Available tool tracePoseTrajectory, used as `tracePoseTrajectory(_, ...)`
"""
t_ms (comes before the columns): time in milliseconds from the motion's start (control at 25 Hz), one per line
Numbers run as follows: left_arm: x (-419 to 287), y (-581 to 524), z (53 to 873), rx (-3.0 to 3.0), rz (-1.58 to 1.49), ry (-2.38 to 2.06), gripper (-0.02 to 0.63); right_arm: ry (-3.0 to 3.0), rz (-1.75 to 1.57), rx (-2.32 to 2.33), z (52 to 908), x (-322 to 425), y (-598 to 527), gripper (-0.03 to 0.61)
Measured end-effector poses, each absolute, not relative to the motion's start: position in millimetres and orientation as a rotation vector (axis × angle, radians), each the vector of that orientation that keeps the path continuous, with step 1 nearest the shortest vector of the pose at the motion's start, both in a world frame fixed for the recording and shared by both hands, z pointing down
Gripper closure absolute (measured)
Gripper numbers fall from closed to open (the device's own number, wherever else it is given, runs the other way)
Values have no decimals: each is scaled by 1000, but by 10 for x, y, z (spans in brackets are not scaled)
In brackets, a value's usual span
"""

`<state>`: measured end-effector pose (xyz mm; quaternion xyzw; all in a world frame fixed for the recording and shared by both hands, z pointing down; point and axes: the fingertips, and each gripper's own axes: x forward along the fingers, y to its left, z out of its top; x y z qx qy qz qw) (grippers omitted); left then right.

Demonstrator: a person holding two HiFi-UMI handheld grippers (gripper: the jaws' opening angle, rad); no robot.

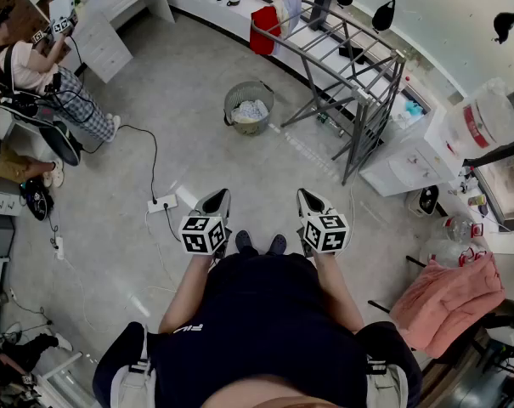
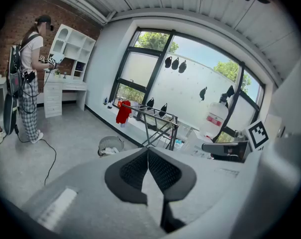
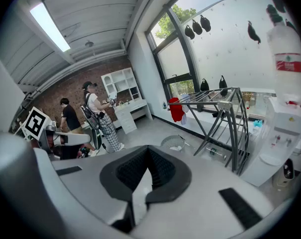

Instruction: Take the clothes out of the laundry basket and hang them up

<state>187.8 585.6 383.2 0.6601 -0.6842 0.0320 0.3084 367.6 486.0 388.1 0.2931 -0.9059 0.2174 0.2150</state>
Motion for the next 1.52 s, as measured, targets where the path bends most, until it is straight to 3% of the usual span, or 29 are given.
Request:
tracePoseTrajectory(760, 1908, 5995, 3858, 1768, 81, -1768, 589, -2466, 466, 761, 3907, 3513, 5027, 578)
tracePoseTrajectory(1520, 1453, 6110, 3875, 1844, 64, -1766, 589, -2465, 422, 843, 3923, 3024, 5183, 578)
